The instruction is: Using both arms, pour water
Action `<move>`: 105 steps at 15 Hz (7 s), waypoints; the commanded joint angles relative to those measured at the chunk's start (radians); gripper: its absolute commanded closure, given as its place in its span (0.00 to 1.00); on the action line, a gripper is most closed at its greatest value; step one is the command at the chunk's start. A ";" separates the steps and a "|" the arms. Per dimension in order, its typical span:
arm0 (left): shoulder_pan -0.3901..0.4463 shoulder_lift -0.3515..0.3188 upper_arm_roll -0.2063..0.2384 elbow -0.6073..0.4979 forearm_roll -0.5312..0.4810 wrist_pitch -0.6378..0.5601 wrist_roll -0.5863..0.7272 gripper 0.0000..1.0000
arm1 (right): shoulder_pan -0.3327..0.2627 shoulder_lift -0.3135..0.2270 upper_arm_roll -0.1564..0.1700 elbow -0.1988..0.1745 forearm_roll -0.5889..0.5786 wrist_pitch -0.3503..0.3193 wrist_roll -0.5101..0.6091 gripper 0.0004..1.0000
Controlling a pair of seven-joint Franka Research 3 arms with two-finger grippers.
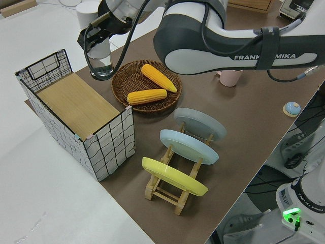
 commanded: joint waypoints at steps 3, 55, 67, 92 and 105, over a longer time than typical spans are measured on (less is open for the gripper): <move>0.059 0.077 0.017 0.044 -0.210 0.042 0.254 1.00 | -0.023 -0.025 0.013 -0.034 0.018 0.022 -0.019 0.01; 0.068 0.124 0.058 0.043 -0.109 -0.107 0.227 0.00 | -0.023 -0.025 0.015 -0.034 0.018 0.022 -0.019 0.01; 0.059 0.058 0.097 0.044 0.018 -0.308 0.144 0.00 | -0.023 -0.025 0.015 -0.034 0.018 0.022 -0.019 0.01; -0.122 -0.077 -0.069 0.044 0.278 -0.615 -0.266 0.00 | -0.023 -0.025 0.015 -0.034 0.018 0.022 -0.019 0.01; -0.743 -0.067 0.457 0.077 0.175 -0.708 -0.358 0.00 | -0.023 -0.025 0.015 -0.034 0.018 0.022 -0.019 0.01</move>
